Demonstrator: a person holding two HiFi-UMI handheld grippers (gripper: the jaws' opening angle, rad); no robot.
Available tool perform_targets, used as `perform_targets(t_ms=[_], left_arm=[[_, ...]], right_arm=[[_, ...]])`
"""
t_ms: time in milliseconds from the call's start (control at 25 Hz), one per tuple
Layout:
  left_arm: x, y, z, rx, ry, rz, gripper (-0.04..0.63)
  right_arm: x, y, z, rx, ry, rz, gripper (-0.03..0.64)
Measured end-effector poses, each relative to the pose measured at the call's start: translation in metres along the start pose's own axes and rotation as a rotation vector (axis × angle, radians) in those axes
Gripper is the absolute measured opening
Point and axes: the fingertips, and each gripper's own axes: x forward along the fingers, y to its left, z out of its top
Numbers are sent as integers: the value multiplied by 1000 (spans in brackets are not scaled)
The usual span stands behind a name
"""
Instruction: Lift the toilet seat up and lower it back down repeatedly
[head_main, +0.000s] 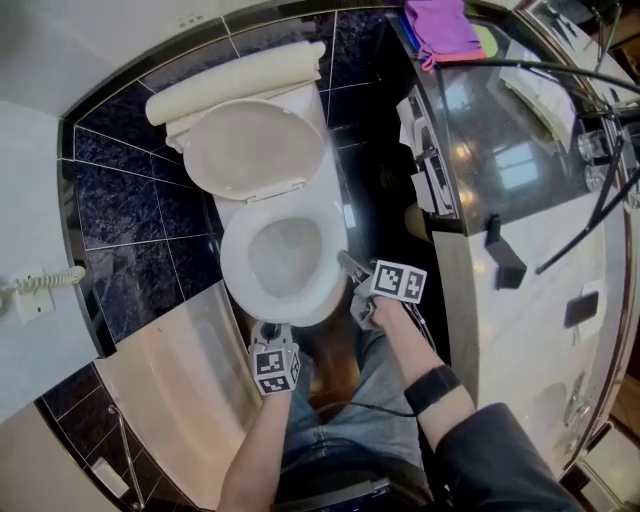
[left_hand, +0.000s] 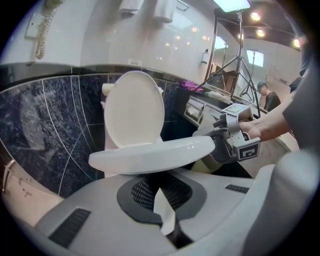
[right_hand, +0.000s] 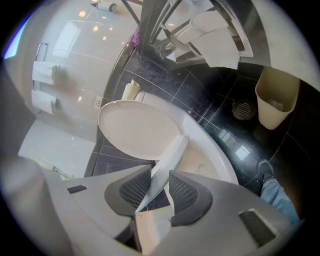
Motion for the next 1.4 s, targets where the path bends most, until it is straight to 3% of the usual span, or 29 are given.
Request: perform_targets(t_ms=[200, 240, 360, 680, 920, 1160, 1400], left_arm=[[2, 12, 66, 9, -80, 21, -3], [3, 15, 79, 22, -91, 26, -3], [7, 22, 113, 69, -117, 37, -3], [29, 47, 205, 70, -207, 91, -3], [61, 73, 271, 119, -264, 135, -3], [95, 93, 313, 148, -259, 175, -3], [107, 102, 322, 137, -237, 198, -3]], right_arm=[[-6, 40, 33, -16, -30, 27, 116], [-9, 50, 39, -33, -30, 42, 84], [-21, 77, 49, -92, -25, 75, 81], [-55, 100, 49, -281, 13, 17, 27], [-68, 113, 54, -481, 30, -1, 15], [-71, 120, 70, -555, 49, 23, 14], [-73, 126, 91, -613, 42, 22, 15]])
